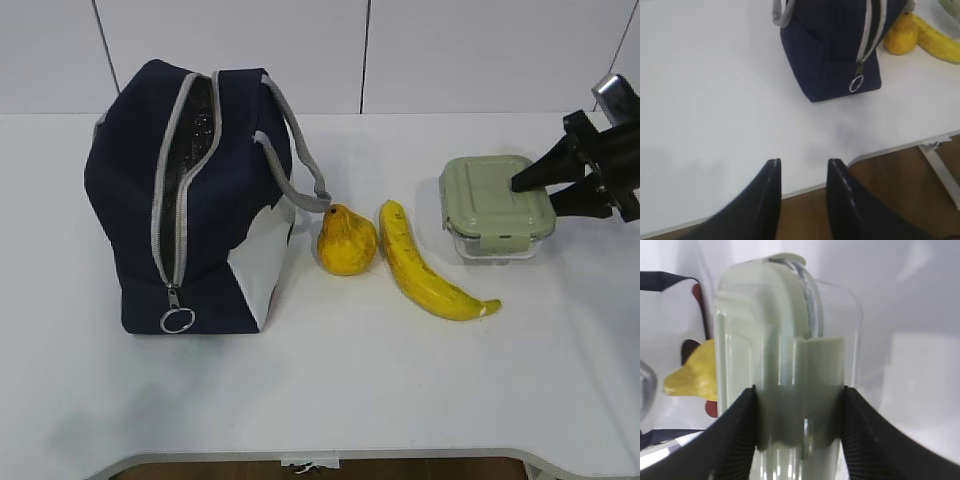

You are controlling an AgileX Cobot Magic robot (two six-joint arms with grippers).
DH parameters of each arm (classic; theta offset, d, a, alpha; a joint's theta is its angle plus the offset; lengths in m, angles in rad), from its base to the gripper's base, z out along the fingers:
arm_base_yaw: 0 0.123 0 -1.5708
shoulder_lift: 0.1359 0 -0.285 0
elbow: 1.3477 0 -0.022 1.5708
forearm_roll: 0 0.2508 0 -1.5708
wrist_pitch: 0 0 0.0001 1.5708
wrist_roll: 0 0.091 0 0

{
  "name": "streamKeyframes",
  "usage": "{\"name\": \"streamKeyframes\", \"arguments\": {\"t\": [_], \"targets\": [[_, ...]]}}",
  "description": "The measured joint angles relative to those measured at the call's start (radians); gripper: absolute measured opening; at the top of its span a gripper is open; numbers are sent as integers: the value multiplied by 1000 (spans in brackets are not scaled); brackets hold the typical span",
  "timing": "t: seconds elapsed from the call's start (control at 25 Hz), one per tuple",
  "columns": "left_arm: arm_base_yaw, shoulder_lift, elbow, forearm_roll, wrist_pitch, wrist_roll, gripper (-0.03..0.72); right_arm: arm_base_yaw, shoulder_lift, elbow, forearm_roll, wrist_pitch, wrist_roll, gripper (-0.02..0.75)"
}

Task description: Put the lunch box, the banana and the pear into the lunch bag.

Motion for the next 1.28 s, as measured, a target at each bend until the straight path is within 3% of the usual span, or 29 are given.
{"name": "streamKeyframes", "arguments": {"t": [0.32,0.64,0.96,1.28], "targets": [[0,114,-50,-159,-4,0,239,45,-100,0,19,4,59,372],[0,385,-148,-208,-85,0,260,124,-157,0,120,8,68,372],[0,690,-258,-238,-183,-1,394,209,-176,-38,268,9,62,372],[0,1042,-384,-388,-208,199,423,327,-176,-205,308,17,60,372]]}}
